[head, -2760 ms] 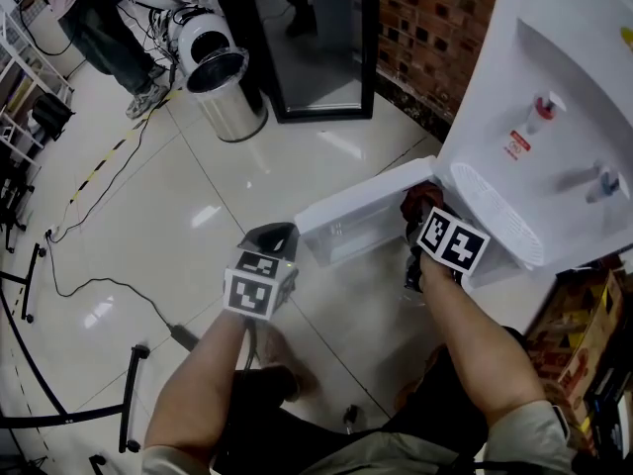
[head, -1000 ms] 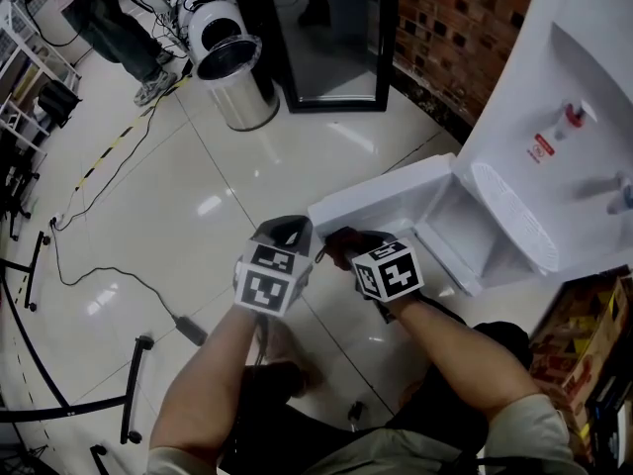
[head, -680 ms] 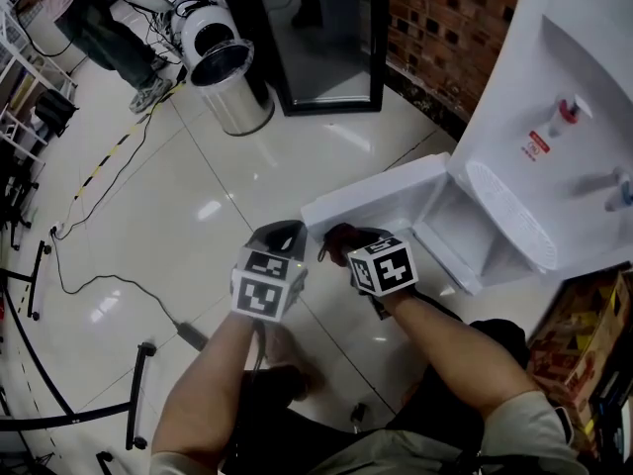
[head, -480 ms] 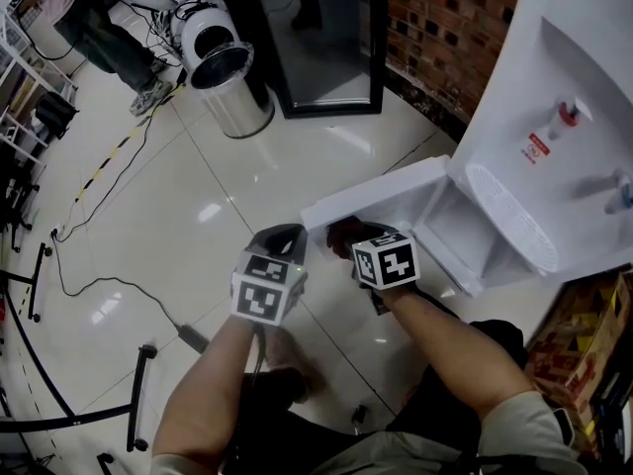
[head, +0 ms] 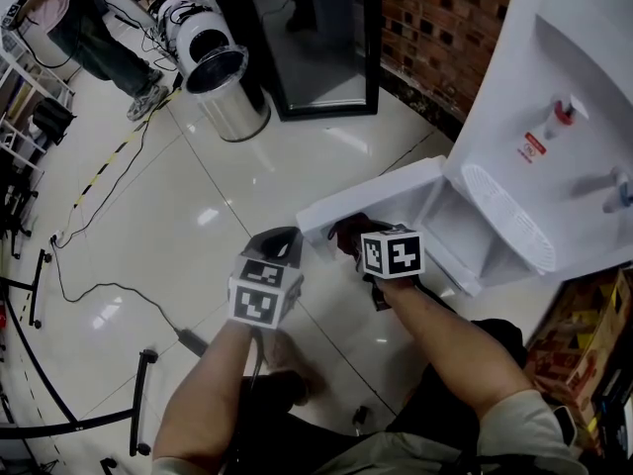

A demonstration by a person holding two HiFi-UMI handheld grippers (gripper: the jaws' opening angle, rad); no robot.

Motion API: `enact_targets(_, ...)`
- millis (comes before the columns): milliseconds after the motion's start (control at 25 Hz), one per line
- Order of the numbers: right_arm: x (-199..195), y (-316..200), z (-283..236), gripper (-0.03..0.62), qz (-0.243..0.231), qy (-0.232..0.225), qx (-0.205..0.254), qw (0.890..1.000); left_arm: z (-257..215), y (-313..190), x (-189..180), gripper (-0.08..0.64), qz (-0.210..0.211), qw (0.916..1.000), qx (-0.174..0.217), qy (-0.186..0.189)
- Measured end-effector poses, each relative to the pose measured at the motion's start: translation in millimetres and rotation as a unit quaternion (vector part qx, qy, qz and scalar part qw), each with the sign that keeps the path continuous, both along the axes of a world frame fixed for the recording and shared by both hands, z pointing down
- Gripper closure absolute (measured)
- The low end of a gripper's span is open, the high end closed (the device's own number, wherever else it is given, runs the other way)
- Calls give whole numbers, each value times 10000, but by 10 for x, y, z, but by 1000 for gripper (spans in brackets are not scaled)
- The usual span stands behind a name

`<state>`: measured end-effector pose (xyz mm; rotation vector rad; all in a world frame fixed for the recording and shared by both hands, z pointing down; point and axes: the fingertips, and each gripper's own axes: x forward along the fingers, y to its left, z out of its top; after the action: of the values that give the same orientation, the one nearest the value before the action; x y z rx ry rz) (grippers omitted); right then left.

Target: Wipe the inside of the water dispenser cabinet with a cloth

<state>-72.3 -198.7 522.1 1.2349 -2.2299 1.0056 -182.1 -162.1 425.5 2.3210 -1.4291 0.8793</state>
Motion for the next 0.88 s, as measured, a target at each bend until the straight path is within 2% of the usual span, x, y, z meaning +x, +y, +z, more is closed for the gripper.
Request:
enact_targets(440, 620, -191, -48, 482, 1006, 50, 25, 9949, -2, 0, 0, 560, -9, 10000, 12, -21)
enact_targets(680, 1091, -296, -74, 482, 1737, -43, -2, 9848, 6, -6, 15, 560, -21, 10000, 4, -2)
enact_targets(880, 1332, -311, -99, 482, 2135, -108, -30, 9769, 4, -5, 2, 560, -43, 10000, 1, -21)
